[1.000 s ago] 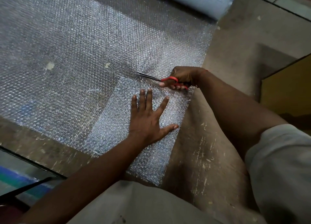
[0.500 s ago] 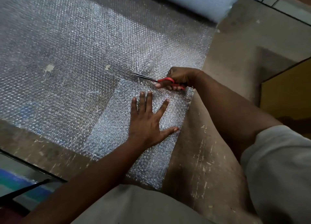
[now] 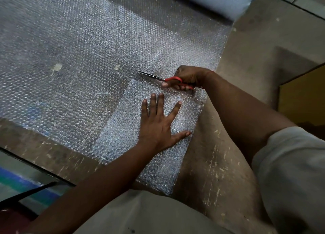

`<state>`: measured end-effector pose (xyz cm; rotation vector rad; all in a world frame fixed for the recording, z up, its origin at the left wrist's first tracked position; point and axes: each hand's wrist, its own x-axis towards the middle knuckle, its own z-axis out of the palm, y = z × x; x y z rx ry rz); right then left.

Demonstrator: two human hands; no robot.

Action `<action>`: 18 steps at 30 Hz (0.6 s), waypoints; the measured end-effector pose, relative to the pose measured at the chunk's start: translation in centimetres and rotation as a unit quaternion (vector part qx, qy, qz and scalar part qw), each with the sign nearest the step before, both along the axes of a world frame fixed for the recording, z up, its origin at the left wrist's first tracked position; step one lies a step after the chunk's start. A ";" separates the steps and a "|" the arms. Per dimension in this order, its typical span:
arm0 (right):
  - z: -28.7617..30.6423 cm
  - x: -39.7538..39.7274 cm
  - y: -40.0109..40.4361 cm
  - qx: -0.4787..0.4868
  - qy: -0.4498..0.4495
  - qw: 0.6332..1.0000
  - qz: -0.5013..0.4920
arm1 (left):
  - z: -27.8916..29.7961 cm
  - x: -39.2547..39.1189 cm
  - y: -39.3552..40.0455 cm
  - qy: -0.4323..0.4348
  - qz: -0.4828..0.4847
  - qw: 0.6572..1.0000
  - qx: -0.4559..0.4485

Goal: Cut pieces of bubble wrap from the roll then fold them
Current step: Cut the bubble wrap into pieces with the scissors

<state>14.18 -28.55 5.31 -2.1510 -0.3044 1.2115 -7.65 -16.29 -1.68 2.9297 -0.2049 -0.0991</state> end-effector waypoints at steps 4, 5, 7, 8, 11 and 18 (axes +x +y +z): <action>0.1 0.1 0.8 -0.005 -0.004 1.000 0.011 | 0.0 0.1 0.0 0.000 0.002 1.000 -0.001; 0.2 0.2 1.0 -0.007 -0.005 1.000 0.011 | 0.0 0.1 0.0 -0.001 0.001 1.000 -0.001; 0.2 0.4 1.2 -0.005 -0.010 1.000 0.009 | 0.0 0.1 0.0 -0.003 0.002 1.000 -0.003; 0.2 0.5 1.4 -0.005 -0.014 1.000 0.008 | 0.0 0.0 0.0 -0.004 0.002 1.000 -0.004; 0.0 0.7 1.6 -0.004 -0.024 1.000 0.014 | 0.1 0.0 0.0 -0.002 0.002 1.000 -0.006; -0.4 0.6 2.0 0.003 -0.012 1.000 0.001 | 0.0 0.0 0.0 -0.006 0.002 1.000 -0.007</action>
